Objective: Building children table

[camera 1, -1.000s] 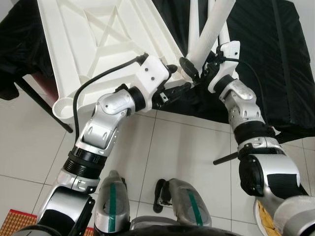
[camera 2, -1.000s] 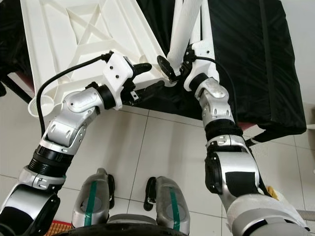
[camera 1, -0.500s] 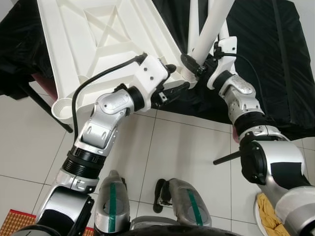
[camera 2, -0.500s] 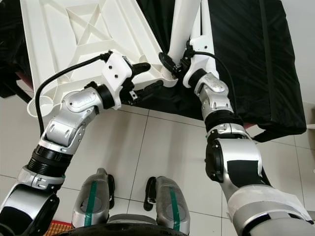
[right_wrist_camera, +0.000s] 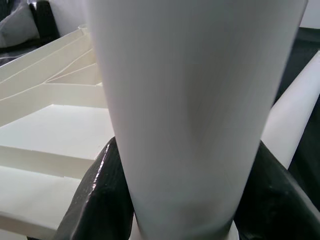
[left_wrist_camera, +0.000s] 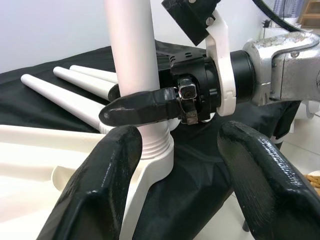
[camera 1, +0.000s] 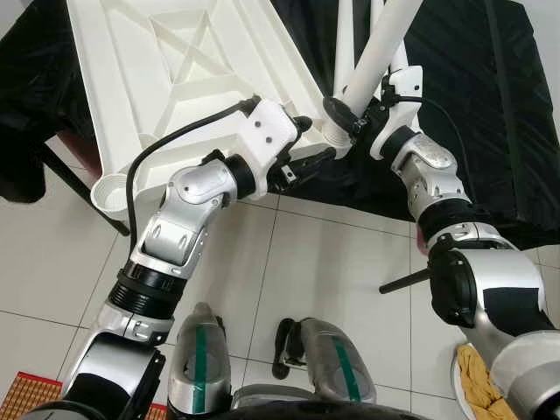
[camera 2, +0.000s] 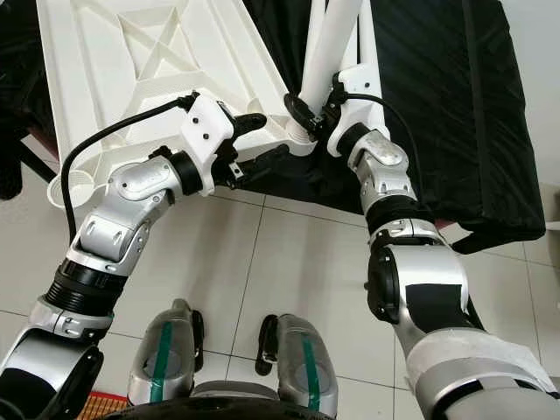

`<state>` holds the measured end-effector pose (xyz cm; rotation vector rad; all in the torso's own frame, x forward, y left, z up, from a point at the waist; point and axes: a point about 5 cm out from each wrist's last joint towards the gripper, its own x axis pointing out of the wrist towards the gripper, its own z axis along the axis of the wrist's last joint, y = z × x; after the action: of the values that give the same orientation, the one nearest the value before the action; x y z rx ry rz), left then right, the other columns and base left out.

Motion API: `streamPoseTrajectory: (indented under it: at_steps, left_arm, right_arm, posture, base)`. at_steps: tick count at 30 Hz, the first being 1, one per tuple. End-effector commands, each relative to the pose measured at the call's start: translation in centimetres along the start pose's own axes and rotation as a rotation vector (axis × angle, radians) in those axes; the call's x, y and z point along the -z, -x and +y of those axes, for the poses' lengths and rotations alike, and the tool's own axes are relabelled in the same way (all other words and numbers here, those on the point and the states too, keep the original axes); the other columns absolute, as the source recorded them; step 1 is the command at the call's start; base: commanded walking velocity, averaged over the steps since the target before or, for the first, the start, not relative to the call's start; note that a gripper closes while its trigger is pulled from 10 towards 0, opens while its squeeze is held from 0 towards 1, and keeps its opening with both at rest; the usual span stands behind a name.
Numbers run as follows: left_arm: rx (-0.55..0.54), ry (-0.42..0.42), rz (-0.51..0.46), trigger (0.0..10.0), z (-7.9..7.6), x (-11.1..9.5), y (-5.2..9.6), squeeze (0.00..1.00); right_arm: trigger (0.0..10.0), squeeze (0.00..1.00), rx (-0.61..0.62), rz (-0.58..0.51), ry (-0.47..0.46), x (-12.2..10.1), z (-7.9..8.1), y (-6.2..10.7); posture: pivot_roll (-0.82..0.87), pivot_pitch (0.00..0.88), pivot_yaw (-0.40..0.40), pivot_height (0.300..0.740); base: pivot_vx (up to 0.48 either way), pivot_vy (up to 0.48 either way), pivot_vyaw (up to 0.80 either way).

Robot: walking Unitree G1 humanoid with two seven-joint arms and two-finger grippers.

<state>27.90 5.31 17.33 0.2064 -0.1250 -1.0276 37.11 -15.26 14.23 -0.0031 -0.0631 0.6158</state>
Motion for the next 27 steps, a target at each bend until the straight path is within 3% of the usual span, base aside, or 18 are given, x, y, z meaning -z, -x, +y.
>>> streamPoseTrajectory:
  at_steps: [1,6,11,17,22,27]
  left_arm:
    - [0.028,0.005,-0.002,10.0,-0.7,-0.1,-0.1,0.00]
    - [0.037,0.007,0.002,10.0,-0.9,-0.1,0.0,0.00]
    - [0.076,0.015,0.006,10.0,-1.6,0.0,0.0,0.00]
    - [0.086,0.011,0.008,10.0,-1.8,0.0,0.0,0.00]
    - [0.092,0.016,0.010,10.0,-2.0,0.1,0.0,0.00]
    - [0.097,0.014,0.011,10.0,-2.0,0.1,-0.1,0.00]
  right_arm:
    - [10.0,0.00,0.052,0.018,-0.046,1.4,0.3,0.6]
    - [10.0,0.00,0.099,0.005,-0.057,1.7,0.4,0.8]
    - [10.0,0.00,0.220,-0.050,-0.088,1.8,0.8,1.0]
    - [10.0,0.00,0.356,-0.083,-0.092,2.0,1.9,1.0]
    - [10.0,0.00,0.565,-0.072,-0.072,2.6,3.3,1.1]
    - [10.0,0.00,0.638,-0.079,-0.069,2.7,4.4,1.3]
  posture:
    - [0.05,0.031,-0.064,0.740]
    - [0.05,0.032,-0.067,0.740]
    - [0.05,0.033,-0.069,0.740]
    - [0.05,0.030,-0.069,0.740]
    - [0.05,0.019,-0.069,0.740]
    - [0.05,0.013,-0.072,0.740]
  base:
    - [0.000,0.000,0.00]
    - [0.000,0.000,0.00]
    - [0.000,0.000,0.00]
    - [0.000,0.000,0.00]
    - [0.000,0.000,0.00]
    - [0.000,0.000,0.00]
